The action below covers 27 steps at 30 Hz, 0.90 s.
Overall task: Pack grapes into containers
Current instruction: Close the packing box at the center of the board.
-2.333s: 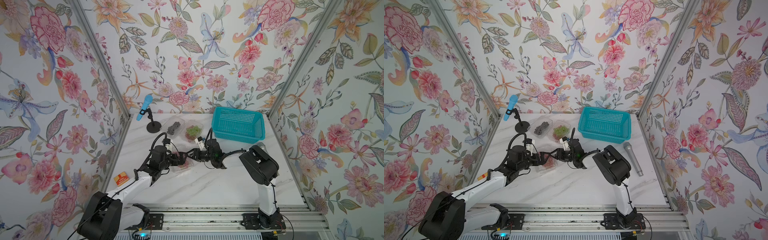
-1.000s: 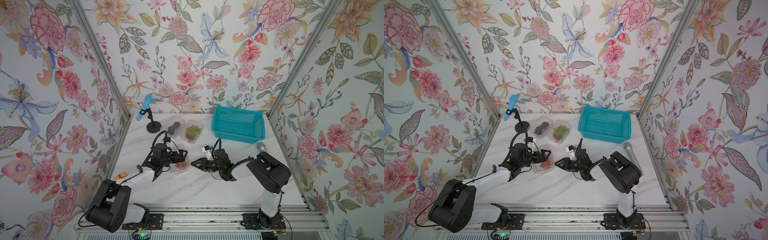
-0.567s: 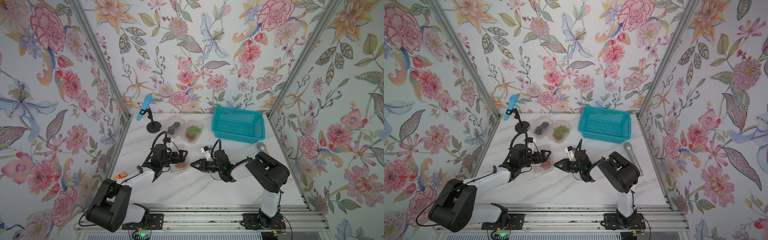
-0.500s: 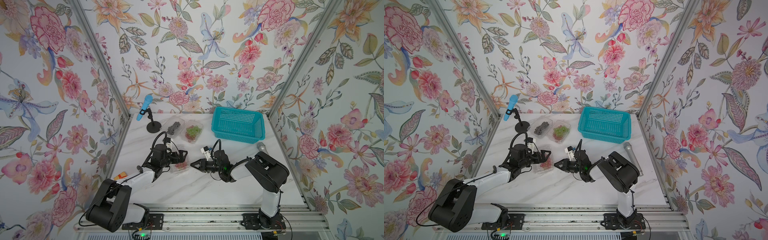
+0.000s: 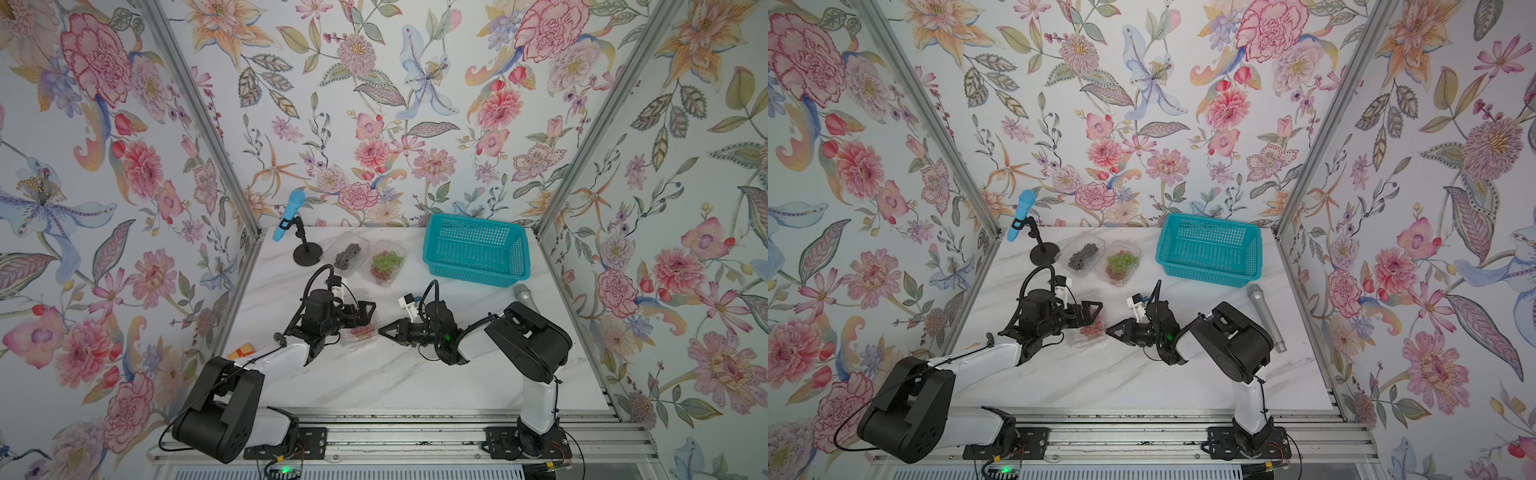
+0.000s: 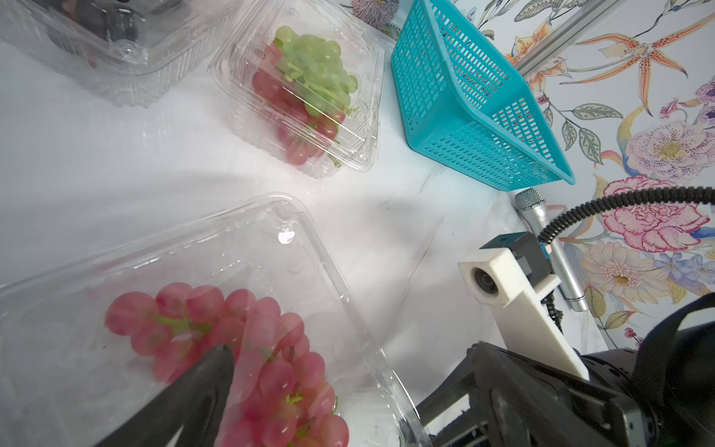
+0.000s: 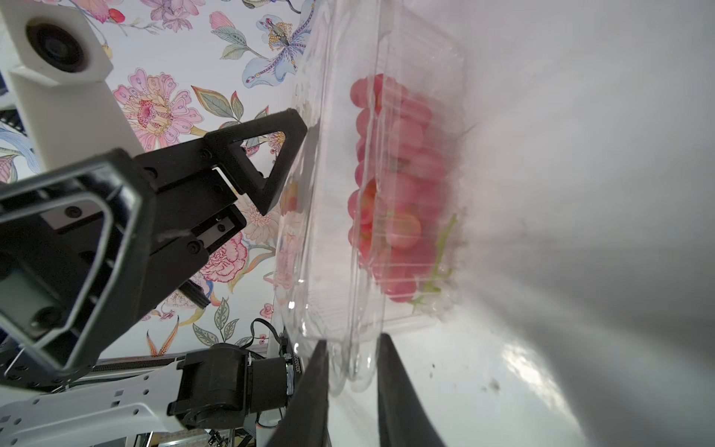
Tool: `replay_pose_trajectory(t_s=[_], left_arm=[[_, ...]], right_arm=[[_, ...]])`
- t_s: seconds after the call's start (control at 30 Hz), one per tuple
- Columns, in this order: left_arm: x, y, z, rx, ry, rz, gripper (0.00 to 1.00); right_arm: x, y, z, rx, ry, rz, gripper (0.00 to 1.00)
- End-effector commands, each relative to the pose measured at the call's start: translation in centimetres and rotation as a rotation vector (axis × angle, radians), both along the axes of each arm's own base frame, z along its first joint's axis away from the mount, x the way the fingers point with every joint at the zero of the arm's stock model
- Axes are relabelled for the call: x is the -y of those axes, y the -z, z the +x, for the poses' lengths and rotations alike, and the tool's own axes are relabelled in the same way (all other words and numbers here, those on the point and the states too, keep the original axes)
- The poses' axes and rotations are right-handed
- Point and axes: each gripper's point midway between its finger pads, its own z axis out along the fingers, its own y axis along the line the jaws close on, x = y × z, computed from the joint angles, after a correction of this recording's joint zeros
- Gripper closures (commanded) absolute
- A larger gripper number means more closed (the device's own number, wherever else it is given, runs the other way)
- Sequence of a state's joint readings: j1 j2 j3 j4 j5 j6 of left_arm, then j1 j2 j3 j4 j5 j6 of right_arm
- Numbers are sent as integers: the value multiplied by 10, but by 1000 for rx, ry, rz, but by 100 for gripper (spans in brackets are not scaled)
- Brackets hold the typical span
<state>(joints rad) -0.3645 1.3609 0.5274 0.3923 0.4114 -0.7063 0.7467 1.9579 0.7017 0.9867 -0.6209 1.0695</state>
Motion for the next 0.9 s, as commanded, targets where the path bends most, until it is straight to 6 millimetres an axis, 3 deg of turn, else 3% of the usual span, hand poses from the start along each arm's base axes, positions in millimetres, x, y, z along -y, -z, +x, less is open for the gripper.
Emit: replay_pose_trajectory(t_s=[0.0,0.63,0.87], left_arm=[[-5,23,-10,-72,-7,15,0],[-6,31,-12,-80,-10,15,0],[-5,32,-12,-81,-3,18,0]], right_arm=[[-9,-3,4,8,2,31,81],[-9,11,7,-20,13,12,91],[-9,10,7,-19,9,23,88]])
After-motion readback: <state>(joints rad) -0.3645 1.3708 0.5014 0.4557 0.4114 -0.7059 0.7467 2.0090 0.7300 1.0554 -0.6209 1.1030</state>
